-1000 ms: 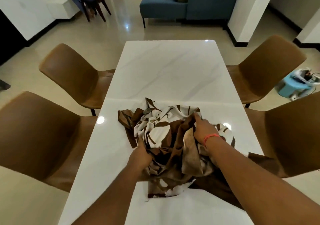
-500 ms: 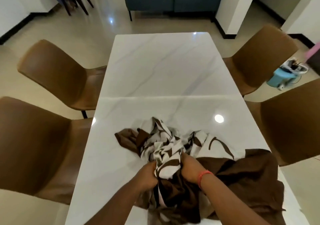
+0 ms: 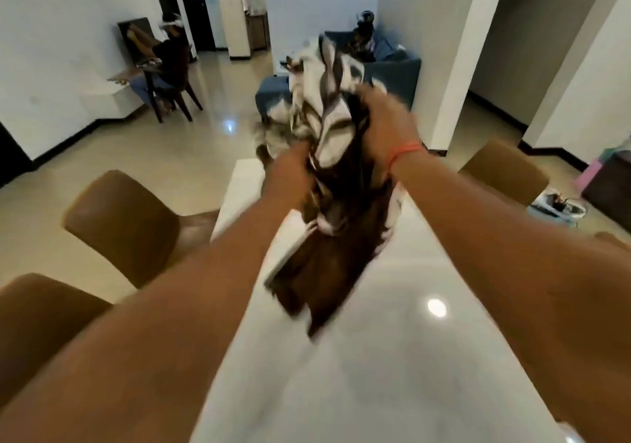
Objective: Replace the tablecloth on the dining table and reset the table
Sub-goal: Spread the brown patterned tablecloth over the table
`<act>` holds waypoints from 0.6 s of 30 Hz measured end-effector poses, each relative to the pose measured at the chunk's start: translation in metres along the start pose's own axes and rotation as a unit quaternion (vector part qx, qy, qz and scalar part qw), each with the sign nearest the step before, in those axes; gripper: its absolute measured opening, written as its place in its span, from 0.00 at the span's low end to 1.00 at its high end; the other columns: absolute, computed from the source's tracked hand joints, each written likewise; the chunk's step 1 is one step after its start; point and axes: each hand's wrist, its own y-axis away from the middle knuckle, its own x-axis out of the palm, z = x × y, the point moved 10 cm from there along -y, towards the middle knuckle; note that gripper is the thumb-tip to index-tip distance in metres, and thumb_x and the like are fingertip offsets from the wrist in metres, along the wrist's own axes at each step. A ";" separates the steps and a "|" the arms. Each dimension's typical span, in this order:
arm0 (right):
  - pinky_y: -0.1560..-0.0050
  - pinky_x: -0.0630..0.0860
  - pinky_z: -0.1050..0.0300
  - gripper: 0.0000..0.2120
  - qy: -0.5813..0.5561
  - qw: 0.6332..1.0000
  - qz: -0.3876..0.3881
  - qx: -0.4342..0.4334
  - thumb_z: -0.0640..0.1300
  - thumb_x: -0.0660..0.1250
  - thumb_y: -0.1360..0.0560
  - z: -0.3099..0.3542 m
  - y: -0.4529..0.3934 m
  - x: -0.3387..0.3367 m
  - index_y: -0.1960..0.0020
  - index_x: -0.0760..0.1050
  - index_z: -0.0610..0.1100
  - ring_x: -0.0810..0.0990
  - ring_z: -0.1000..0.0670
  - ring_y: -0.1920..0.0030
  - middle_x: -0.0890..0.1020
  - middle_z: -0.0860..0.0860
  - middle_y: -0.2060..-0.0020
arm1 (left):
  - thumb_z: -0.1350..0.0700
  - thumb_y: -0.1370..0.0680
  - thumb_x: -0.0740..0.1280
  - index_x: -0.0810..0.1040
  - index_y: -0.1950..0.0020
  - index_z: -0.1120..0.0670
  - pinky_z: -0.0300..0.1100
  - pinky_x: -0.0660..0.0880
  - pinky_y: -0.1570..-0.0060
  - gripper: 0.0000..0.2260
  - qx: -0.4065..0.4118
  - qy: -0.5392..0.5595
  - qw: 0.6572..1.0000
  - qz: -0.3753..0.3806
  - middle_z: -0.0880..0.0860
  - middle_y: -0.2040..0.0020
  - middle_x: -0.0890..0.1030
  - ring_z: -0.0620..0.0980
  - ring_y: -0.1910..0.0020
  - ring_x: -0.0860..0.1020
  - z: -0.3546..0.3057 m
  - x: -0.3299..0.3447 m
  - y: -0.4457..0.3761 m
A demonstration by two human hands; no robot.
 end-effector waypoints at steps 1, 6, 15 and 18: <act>0.37 0.74 0.48 0.25 0.008 0.998 -0.063 -0.021 0.35 0.58 0.24 0.010 -0.032 -0.049 0.28 0.71 0.48 0.77 0.39 0.39 0.78 0.42 0.38 | 0.61 0.20 0.61 0.66 0.23 0.51 0.43 0.70 0.41 0.24 0.026 -0.013 0.997 -0.076 0.58 0.33 0.77 0.58 0.35 0.75 -0.010 -0.041 -0.023; 0.44 0.75 0.51 0.15 0.043 0.982 -0.181 -0.029 0.36 0.61 0.27 -0.014 -0.081 -0.162 0.42 0.77 0.42 0.78 0.41 0.45 0.76 0.42 0.42 | 0.61 0.20 0.59 0.70 0.27 0.47 0.51 0.76 0.41 0.22 0.044 -0.104 0.956 -0.271 0.55 0.38 0.80 0.57 0.40 0.78 0.014 -0.140 -0.045; 0.54 0.78 0.47 0.11 0.050 0.994 -0.043 -0.087 0.32 0.61 0.26 -0.037 0.000 -0.060 0.51 0.78 0.42 0.75 0.43 0.58 0.72 0.45 0.52 | 0.60 0.21 0.62 0.78 0.36 0.48 0.47 0.77 0.50 0.16 0.027 -0.173 0.964 -0.202 0.50 0.45 0.83 0.53 0.48 0.80 0.049 -0.074 0.007; 0.56 0.79 0.50 0.10 0.050 0.996 0.032 -0.070 0.33 0.61 0.24 -0.064 0.049 -0.018 0.51 0.77 0.45 0.74 0.48 0.59 0.72 0.49 0.54 | 0.60 0.22 0.65 0.78 0.37 0.46 0.47 0.78 0.49 0.16 -0.016 -0.201 0.966 -0.160 0.49 0.45 0.83 0.52 0.48 0.80 0.085 -0.057 0.040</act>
